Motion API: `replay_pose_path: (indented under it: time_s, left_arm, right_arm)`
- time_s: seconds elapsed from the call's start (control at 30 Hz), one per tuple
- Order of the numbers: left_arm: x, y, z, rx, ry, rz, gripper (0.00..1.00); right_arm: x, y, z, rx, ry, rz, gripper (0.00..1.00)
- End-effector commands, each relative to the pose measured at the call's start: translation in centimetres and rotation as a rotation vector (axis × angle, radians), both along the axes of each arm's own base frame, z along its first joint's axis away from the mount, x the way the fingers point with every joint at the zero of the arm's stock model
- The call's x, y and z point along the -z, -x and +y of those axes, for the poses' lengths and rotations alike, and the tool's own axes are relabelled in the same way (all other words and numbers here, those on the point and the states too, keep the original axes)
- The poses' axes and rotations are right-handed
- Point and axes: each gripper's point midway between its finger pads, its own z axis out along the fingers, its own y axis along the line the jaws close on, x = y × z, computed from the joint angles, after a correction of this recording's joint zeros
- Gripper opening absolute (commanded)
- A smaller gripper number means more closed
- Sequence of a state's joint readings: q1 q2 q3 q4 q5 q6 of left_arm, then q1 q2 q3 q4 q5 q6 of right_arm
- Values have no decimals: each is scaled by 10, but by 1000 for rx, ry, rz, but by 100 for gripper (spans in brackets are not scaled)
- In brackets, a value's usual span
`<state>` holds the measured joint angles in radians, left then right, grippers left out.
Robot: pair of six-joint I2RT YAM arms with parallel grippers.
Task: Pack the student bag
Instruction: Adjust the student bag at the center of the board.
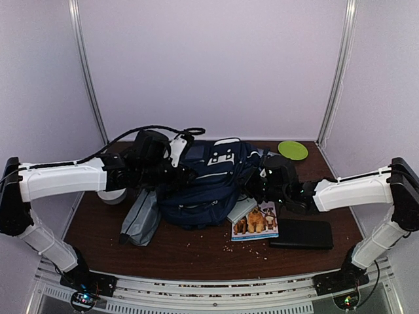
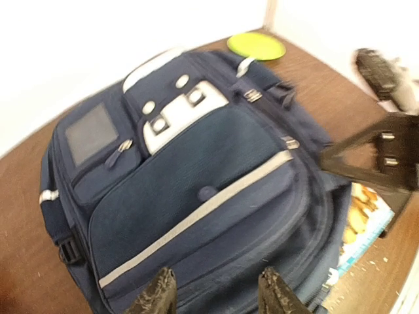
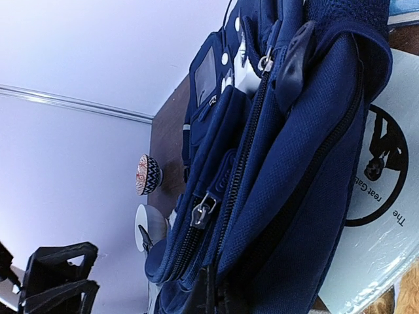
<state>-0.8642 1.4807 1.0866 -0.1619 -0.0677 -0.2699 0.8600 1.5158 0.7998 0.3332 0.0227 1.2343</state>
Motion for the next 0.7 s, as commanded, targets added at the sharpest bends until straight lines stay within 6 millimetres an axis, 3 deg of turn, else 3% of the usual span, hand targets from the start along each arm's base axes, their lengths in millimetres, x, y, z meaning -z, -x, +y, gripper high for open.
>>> replay_pose_path:
  time_s: [0.0,0.1,0.23,0.4,0.67]
  left_arm:
    - [-3,37,-20,234,-87,-68,74]
    - [11,54,-32,331,-190,-75,74]
    - [28,57,-40,387,-236,-39,69]
    - [36,53,-47,403,-267,-24,68]
    - [56,33,-42,333,-344,-32,75]
  right_arm:
    - [-42,0,8,-32,-61,-84,0]
    - [-39,-1,3,-37,-38,-77,0]
    - [-39,0,4,-53,-39,-76,0]
    - [-38,2,7,-74,-40,-74,0]
    - [-37,4,5,-89,-36,-79,0]
